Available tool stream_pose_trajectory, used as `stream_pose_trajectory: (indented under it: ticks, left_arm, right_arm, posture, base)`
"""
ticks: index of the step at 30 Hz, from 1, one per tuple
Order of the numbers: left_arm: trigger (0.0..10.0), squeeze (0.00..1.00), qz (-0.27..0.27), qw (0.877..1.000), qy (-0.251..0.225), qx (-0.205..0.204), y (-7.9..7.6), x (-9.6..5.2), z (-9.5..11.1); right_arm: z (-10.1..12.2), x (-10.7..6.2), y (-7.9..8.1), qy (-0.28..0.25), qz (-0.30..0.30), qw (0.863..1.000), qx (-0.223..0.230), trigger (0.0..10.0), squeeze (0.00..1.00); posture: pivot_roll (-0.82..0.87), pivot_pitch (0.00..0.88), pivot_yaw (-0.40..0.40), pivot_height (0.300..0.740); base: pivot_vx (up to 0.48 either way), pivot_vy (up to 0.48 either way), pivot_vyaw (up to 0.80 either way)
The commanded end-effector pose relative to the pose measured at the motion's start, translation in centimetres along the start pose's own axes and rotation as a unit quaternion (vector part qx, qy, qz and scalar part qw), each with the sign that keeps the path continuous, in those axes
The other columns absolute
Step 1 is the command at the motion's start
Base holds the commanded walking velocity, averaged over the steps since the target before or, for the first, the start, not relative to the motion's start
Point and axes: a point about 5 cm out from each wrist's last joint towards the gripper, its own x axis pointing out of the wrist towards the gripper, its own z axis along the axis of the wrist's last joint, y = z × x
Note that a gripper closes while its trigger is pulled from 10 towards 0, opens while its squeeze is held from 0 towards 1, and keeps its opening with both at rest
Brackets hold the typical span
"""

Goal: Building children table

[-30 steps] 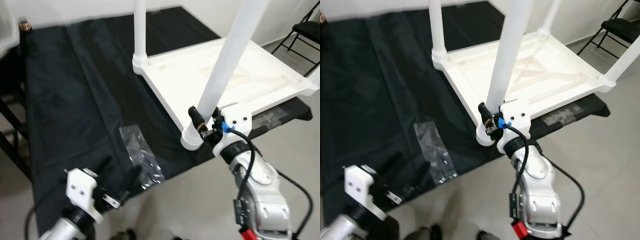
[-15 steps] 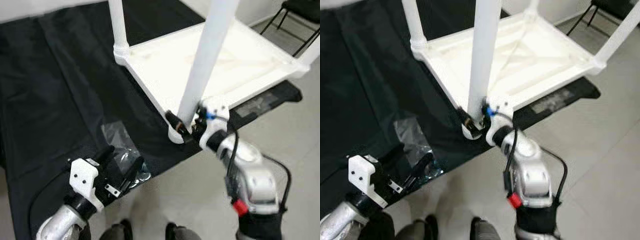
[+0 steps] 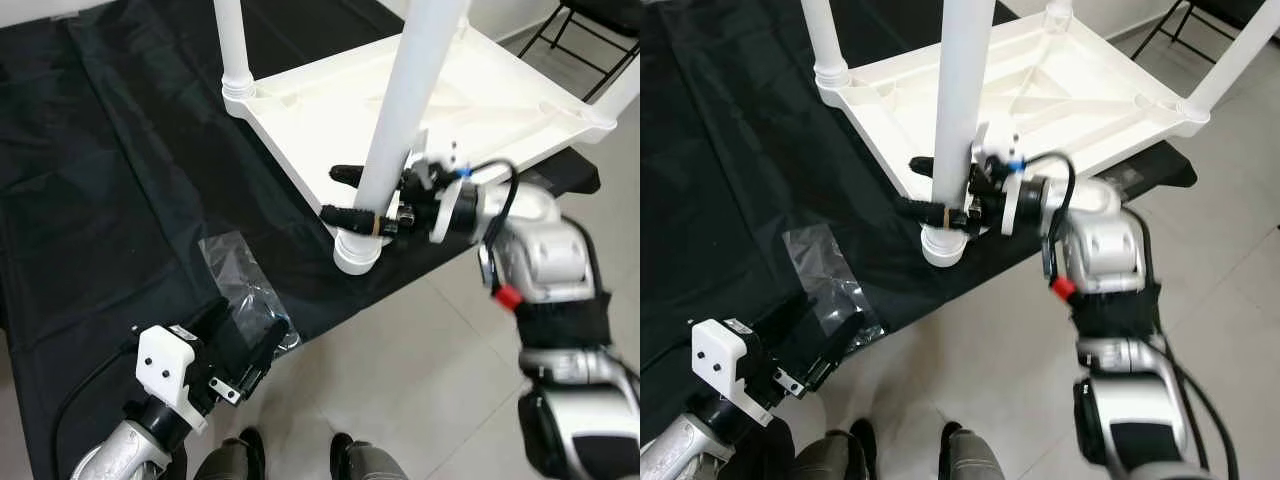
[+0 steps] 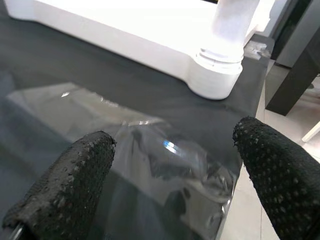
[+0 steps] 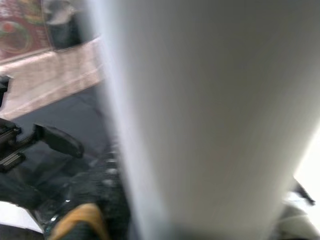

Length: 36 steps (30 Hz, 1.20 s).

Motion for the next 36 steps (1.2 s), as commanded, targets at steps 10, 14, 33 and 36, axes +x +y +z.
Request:
stream_pose_trajectory:
  ticks: [10, 14, 33, 36]
  left_arm:
    - [10.0, 0.00, -0.001, 1.000, 0.014, -0.001, -0.2, -0.4, -0.2]
    - [10.0, 0.00, -0.001, 1.000, 0.014, -0.002, -0.1, -0.5, -0.3]
    - [10.0, 0.00, -0.003, 1.000, 0.009, -0.010, 0.3, 0.2, -0.6]
    - [10.0, 0.00, -0.004, 1.000, 0.008, -0.012, 0.2, 0.3, -0.6]
  right_arm:
    - [-2.7, -2.4, 1.4, 0.015, 0.059, 0.996, 0.058, 0.0, 0.00]
    - [-9.0, -1.1, 4.4, 0.074, -0.189, 0.972, 0.118, 0.0, 0.00]
    - [-8.1, -1.3, 6.7, 0.035, -0.358, 0.927, 0.110, 10.0, 1.00]
    - [-5.4, -0.6, 5.9, -0.028, -0.281, 0.954, 0.099, 10.0, 1.00]
  posture:
    - [0.08, 0.325, -0.087, 0.740]
    - [0.07, 0.317, -0.134, 0.740]
    - [0.02, 0.295, -0.085, 0.740]
    - [0.02, 0.298, -0.082, 0.740]
  base:
    - [0.000, 0.000, 0.00]
    - [0.000, 0.000, 0.00]
    - [0.000, 0.000, 0.00]
    - [0.000, 0.000, 0.00]
